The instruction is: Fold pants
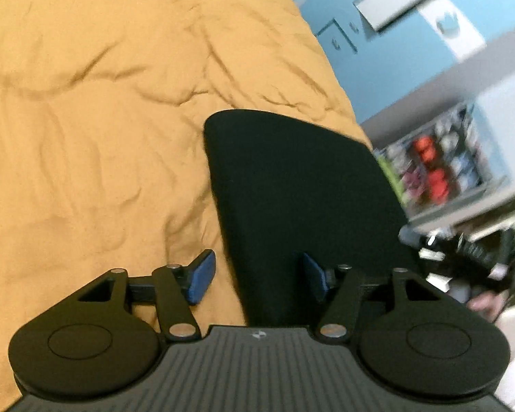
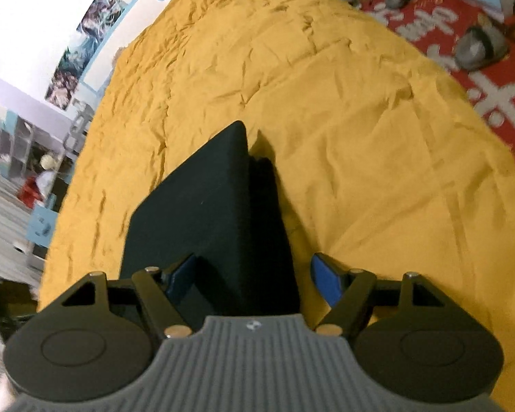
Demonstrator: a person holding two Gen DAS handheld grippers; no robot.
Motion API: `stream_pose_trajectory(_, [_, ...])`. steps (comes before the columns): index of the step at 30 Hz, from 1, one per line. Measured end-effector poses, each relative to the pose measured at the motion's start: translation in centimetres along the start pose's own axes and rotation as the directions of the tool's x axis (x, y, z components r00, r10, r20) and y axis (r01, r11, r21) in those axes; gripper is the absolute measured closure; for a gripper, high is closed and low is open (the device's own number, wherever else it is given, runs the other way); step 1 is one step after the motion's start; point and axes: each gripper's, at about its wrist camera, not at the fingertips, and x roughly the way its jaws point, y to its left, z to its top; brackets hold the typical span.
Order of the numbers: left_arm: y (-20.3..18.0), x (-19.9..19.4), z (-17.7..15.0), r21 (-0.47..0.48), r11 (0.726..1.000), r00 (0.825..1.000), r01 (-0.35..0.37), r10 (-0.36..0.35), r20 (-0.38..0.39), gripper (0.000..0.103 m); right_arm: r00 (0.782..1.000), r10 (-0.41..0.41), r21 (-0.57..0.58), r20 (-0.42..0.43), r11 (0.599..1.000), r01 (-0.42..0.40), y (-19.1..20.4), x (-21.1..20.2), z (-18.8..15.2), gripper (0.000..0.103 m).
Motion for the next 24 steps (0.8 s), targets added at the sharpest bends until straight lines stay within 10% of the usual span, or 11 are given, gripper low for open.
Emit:
stream_pose_trajectory(7, [3.4,2.2,1.3,-0.155,0.977,0.989,0.144,-0.146,-0.002,0.038,0.991,0.125,0.114,-0.043,0.986,-0.119,-2.6,2.3,1.7,0.039])
stream_pose_trajectory(11, [4.0,3.1,1.6,-0.183,0.967,0.984,0.176,-0.177,0.01,0.058,0.983,0.176,0.136,-0.048,0.976,-0.168,-2.7,3.5,1.9,0.056])
stream_pose_trajectory(24, [1.5,1.3,2.0,-0.119,0.987,0.994,0.109,-0.105,0.041,0.084,0.993,0.113,0.047,-0.04,0.993,-0.111,1.6,2.8,2.5,0.083])
